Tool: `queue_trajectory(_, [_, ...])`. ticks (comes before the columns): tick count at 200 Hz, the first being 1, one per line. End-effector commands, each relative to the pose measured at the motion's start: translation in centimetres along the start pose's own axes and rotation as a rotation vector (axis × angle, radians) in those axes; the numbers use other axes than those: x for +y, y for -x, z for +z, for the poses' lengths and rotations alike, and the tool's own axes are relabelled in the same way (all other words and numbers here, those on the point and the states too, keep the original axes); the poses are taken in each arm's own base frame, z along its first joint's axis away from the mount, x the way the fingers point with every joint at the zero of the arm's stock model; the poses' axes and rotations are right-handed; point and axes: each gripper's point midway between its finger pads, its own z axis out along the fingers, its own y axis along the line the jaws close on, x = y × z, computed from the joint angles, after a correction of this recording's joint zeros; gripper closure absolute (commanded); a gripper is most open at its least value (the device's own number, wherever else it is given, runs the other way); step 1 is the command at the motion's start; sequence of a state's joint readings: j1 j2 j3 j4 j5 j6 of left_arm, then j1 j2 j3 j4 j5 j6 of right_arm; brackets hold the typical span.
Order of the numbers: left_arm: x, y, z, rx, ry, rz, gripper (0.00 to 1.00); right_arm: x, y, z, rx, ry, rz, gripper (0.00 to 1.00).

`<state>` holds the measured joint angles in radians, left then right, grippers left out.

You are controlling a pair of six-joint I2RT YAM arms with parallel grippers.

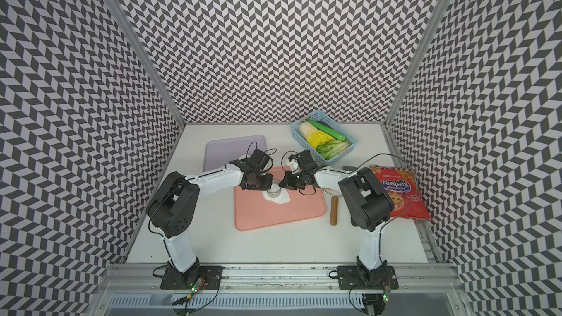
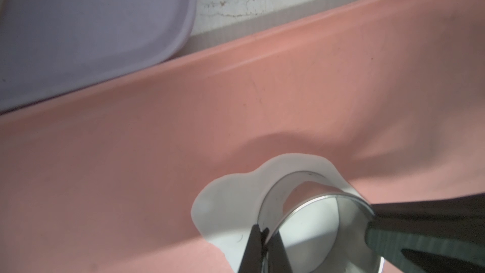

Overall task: Roll out the dumpling wrappers from the dough
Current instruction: Press the dumpling wrapper on the work surface.

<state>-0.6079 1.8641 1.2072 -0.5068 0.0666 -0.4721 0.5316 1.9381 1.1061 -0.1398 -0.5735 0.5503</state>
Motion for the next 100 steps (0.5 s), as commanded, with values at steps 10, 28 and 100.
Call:
queue_trajectory(10, [-1.3,-4.3,3.2,0.155,-0.074,0.014,1.00,-9.7,-8.0,3.0,0.205,-0.295,0.162,1.00])
queue_trajectory(28, [-2.0,-4.4,3.3,0.155,-0.083,0.024,1.00,-10.0,-7.9,2.8,0.199,-0.295,0.173,1.00])
queue_trajectory(100, [-1.6,-4.1,2.6,0.142,-0.072,0.025,1.00,-9.1,-7.7,2.6,0.184,-0.271,0.177,1.00])
